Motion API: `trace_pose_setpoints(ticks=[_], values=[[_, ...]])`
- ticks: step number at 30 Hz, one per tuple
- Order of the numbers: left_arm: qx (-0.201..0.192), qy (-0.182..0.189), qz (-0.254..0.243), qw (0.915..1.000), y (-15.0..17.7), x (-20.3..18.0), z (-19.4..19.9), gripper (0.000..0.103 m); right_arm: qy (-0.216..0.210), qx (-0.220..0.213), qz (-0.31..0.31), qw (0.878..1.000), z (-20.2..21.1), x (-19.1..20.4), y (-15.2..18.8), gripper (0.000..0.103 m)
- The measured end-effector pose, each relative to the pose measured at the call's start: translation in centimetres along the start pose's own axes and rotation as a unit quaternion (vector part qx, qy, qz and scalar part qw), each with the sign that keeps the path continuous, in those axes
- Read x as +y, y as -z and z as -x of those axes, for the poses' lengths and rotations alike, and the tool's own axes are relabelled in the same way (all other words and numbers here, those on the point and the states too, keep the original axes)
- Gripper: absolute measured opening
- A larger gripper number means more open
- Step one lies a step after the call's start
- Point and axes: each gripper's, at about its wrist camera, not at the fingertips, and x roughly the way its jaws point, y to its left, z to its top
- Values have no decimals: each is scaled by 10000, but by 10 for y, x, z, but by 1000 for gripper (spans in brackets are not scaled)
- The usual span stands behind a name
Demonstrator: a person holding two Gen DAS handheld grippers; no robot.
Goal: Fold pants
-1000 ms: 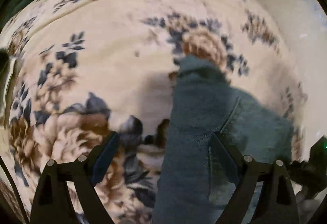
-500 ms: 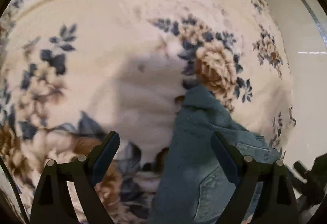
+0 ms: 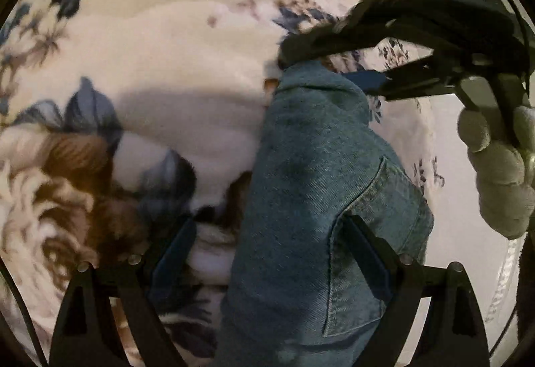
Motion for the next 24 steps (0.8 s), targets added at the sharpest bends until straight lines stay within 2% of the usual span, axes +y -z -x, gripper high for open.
trace_pose_setpoints(ticks=[1, 2, 4, 5, 7, 9, 12, 13, 14, 15, 17, 18, 20, 22, 24], values=[[17, 133, 107, 9999, 0, 5, -2, 91, 199, 57, 61, 9998, -6, 4, -4, 20], [14, 210, 150, 9997, -2, 7, -5, 91, 362, -19, -28, 9993, -8, 3, -6, 14], [-29, 357, 122, 9993, -1, 9, -5, 91, -21, -254, -512, 9984, -6, -15, -7, 5], [-39, 380, 109, 9992, 0, 9, -6, 91, -418, -397, -1005, 9933, -2, -33, -6, 5], [-10, 478, 104, 9988, 0, 10, -8, 91, -908, -432, -1641, 9813, -6, -59, -1, 4], [47, 634, 68, 9980, -3, 15, -12, 93, -1323, -456, -2056, 9686, -10, -76, 7, 4], [-5, 780, -121, 9969, -3, 12, -12, 93, -2145, -547, -2760, 9353, -14, -100, 23, 4], [-6, 798, -263, 9965, -1, 8, -12, 89, -2321, -635, -2925, 9255, -13, -105, 29, 4], [39, 870, -506, 9949, 2, -2, -12, 63, -2429, -715, -2941, 9216, -9, -107, 32, 4], [82, 927, -665, 9934, 5, -10, -12, 56, -2401, -785, -2889, 9234, -6, -106, 32, 4], [92, 645, -1013, 9927, 11, -22, -11, 49, -2272, -1199, -2647, 9295, 18, -104, 33, 0], [63, 638, -1058, 9923, 13, -23, -8, 48, -2146, -1349, -2538, 9334, 27, -101, 32, 0], [16, 719, -921, 9932, 15, -20, -3, 45, -1652, -1634, -2087, 9500, 58, -94, 25, 1], [-92, 650, -1002, 9928, 19, -25, 1, 45, -1593, -1307, -1445, 9678, 71, -80, 13, 1], [-148, 695, -1005, 9924, 23, -29, 3, 44, -1152, -764, -743, 9876, 68, -53, 3, 11]])
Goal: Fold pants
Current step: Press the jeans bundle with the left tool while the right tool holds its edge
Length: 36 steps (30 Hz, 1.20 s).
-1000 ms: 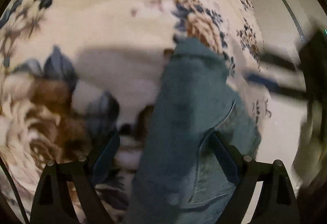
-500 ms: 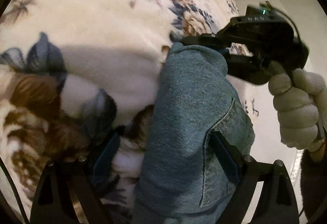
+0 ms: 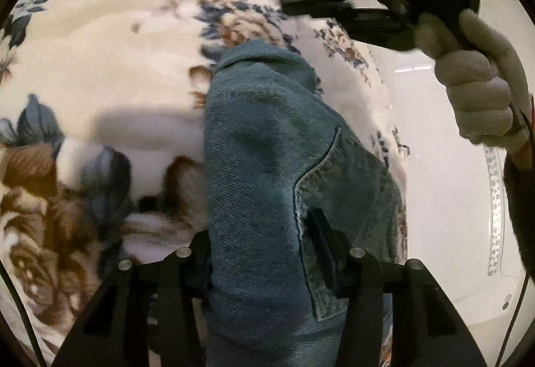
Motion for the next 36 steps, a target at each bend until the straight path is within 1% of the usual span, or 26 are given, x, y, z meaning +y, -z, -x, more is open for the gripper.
trace_pose_setpoints(ticks=[1, 2, 3, 5, 6, 7, 8, 10, 11, 14, 16, 19, 20, 21, 23, 24, 25, 26, 27, 28, 29, 30, 31, 33, 35, 36], values=[[-34, -13, -12, 10000, 0, -3, 1, 44, 291, 352, 338, 9984, -10, 14, 0, 36], [-35, 0, -27, 10000, 0, -6, 2, 44, 433, 581, 545, 9959, -19, 24, 0, 69], [-50, 24, -55, 10000, 0, -10, 3, 44, 587, 783, 755, 9923, -29, 33, 1, 78], [-75, 11, -147, 9999, 2, -19, 5, 44, 1092, 1264, 1122, 9795, -52, 41, 5, 80], [-89, -21, -216, 9997, 2, -24, 5, 44, 1282, 1409, 1217, 9741, -60, 43, 7, 78], [-101, -59, -287, 9995, 2, -30, 3, 44, 1581, 1503, 1326, 9669, -69, 42, 11, 42], [-71, -62, -328, 9994, 2, -37, -2, 44, 1592, 1489, 1216, 9683, -72, 34, 15, 26], [-129, -140, -417, 9989, 7, -39, -5, 44, 1481, 1248, 571, 9794, -71, 19, 12, 21], [-123, -101, -384, 9991, 7, -39, -8, 44, 1360, 1073, 262, 9845, -64, 9, 10, 8], [-150, -24, -285, 9995, 15, -33, -2, 44, 936, 523, -900, 9902, -48, -33, -1, 0], [-150, 14, -200, 9997, 19, -30, -1, 44, 1053, 52, -1325, 9856, -26, -57, -10, 0], [-159, 34, -117, 9998, 20, -23, -1, 44, 535, 293, -1255, 9902, -17, -62, -12, 1], [-151, 25, -102, 9998, 19, -21, -1, 44, 378, 350, -1039, 9933, -15, -54, -11, 7], [-143, 29, -63, 9999, 19, -20, -2, 44, 371, 408, -892, 9945, -18, -47, -11, 18], [-115, 74, 54, 9999, 15, -13, -1, 44, 218, 698, -543, 9958, -28, -28, -7, 84], [-89, 63, 74, 9999, 14, -11, -1, 44, 249, 790, -425, 9957, -37, -23, -4, 86], [-72, 52, 71, 9999, 15, -10, -1, 44, 326, 884, -335, 9950, -45, -19, -3, 85], [-62, 50, 79, 9999, 17, -9, -1, 44, 480, 1177, -249, 9916, -65, -12, -1, 65], [-58, 53, 79, 9999, 18, -8, 0, 44, 544, 1256, -304, 9901, -75, -13, 1, 37], [-44, 24, 55, 10000, 20, -7, 1, 44, 599, 1334, -346, 9886, -85, -12, 2, 15], [-44, -13, 23, 10000, 19, -7, -1, 44, 759, 1246, -442, 9883, -90, -15, 2, 12], [-56, -8, 24, 10000, 20, -6, -1, 44, 730, 1095, -592, 9895, -89, -17, 2, 10], [-78, 14, 37, 10000, 21, -5, -1, 44, 559, 890, -945, 9900, -83, -26, 1, 3], [-123, 92, 64, 9999, 22, -2, -1, 44, 170, 583, -1594, 9853, -70, -52, 4, 3], [-97, 133, 49, 9999, 25, 1, 1, 44, -295, 647, -2000, 9772, -69, -73, 12, 3], [-84, 202, 79, 9997, 25, 4, 2, 44, -313, 638, -1957, 9781, -69, -74, 14, 3]])
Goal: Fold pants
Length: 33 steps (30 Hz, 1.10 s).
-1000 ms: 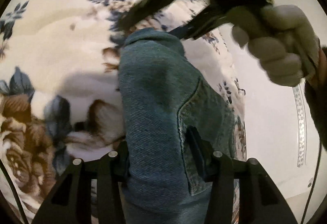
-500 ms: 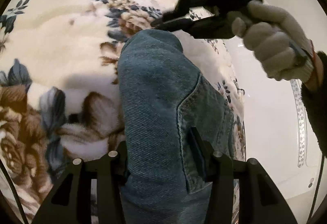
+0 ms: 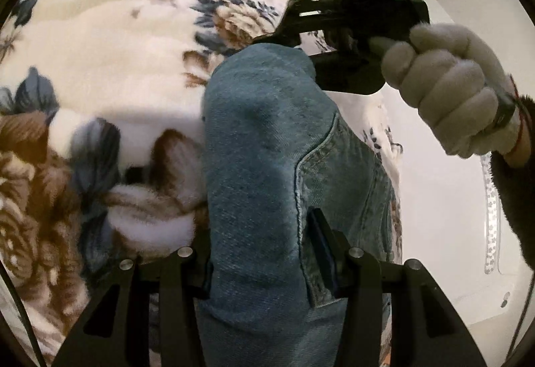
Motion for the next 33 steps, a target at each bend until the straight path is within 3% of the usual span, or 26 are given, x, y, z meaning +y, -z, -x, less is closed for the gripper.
trace_pose_setpoints(ticks=[2, 4, 5, 6, 7, 8, 9, 12, 14, 16, 19, 24, 27, 30, 31, 33], values=[[39, -11, 138, 9999, -2, 6, 0, 47, -188, -48, 153, 9997, 8, -1, 1, 6], [70, 37, 285, 9996, -1, 13, 2, 47, 128, -323, 637, 9974, 30, 10, -2, 14], [84, 47, 322, 9994, -1, 14, 4, 48, 522, -665, 1080, 9905, 49, 22, 3, 27], [104, 52, 337, 9994, -2, 15, 7, 48, 575, -835, 1346, 9857, 56, 31, 11, 39], [118, 55, 344, 9993, -2, 14, 6, 48, 513, -866, 1494, 9836, 63, 34, 16, 68], [140, 51, 349, 9993, -3, 15, 7, 48, 407, -780, 1628, 9827, 66, 37, 24, 80], [155, 35, 330, 9993, -4, 14, 7, 48, 339, -651, 1746, 9819, 65, 39, 30, 80], [161, 7, 309, 9994, -6, 14, 0, 49, 821, -256, 2140, 9730, 39, 41, 52, 75], [188, -13, 277, 9994, -5, 14, 1, 49, 1094, 26, 2201, 9693, 17, 33, 61, 9], [171, -17, 252, 9995, -9, 12, -7, 49, 861, -109, 1903, 9779, 13, 25, 65, 7], [176, 18, 230, 9996, -10, 12, -13, 49, 726, -444, 1635, 9829, 18, 21, 60, 5], [290, 167, 178, 9993, -5, 21, -12, 53, 625, -607, 1378, 9866, 11, 25, 50, 5], [452, 326, 408, 9976, 0, 32, -12, 61, 510, -747, 1130, 9895, 8, 17, 43, 5], [575, 317, 621, 9959, 1, 34, -10, 61, 307, -700, 1193, 9899, 6, 17, 42, 6], [600, 266, 636, 9958, 0, 31, -8, 61, 297, -665, 1323, 9885, 11, 20, 45, 9], [522, 8, 562, 9971, -2, 22, 3, 61, 432, -757, 1510, 9847, 25, 27, 56, 26]])
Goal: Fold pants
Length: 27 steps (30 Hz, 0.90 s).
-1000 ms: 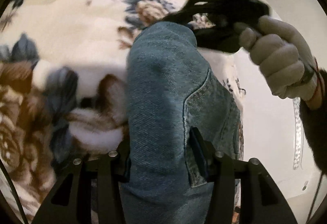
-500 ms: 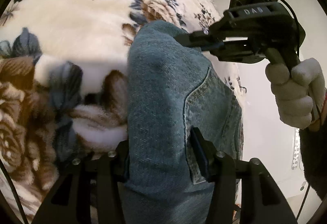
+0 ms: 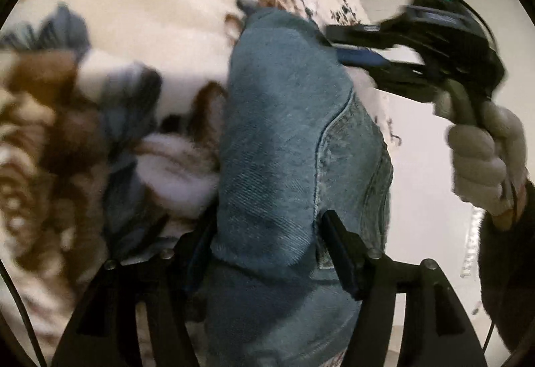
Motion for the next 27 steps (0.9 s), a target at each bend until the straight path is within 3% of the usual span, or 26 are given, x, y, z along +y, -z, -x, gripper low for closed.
trace_pose_setpoints(ticks=[2, 3, 5, 7, 11, 15, 19, 21, 23, 27], values=[[-237, -308, -161, 9991, 0, -10, 15, 62, 286, -517, 230, 9980, 36, 6, 13, 79], [-393, -553, -288, 9973, -4, -18, 24, 63, 429, -773, 367, 9954, 52, 8, 22, 87], [-549, -930, -501, 9929, -20, -34, 36, 65, 695, -1268, 688, 9871, 83, 8, 45, 88], [-493, -1122, -606, 9906, -44, -46, 39, 65, 1099, -1425, 770, 9807, 99, -1, 66, 88], [-4, -1605, -1173, 9800, -106, -79, 14, 65, 760, -1129, 253, 9904, 87, -36, 79, 85], [712, -1999, -1644, 9633, -135, -98, -28, 65, 1255, -1048, 198, 9863, 44, -53, 85, 76], [1261, -2576, -2185, 9327, -136, -106, -69, 65, 1649, -1126, 497, 9786, 30, -50, 109, 75], [1434, -2492, -2286, 9301, -133, -106, -78, 65, 1704, -1129, 550, 9773, 28, -51, 116, 73], [1436, -2652, -2282, 9257, -134, -102, -84, 68, 1691, -1142, 515, 9776, 28, -56, 120, 71], [1158, -3065, -2251, 9176, -138, -89, -89, 75, 1615, -1142, 404, 9794, 30, -66, 120, 65]])
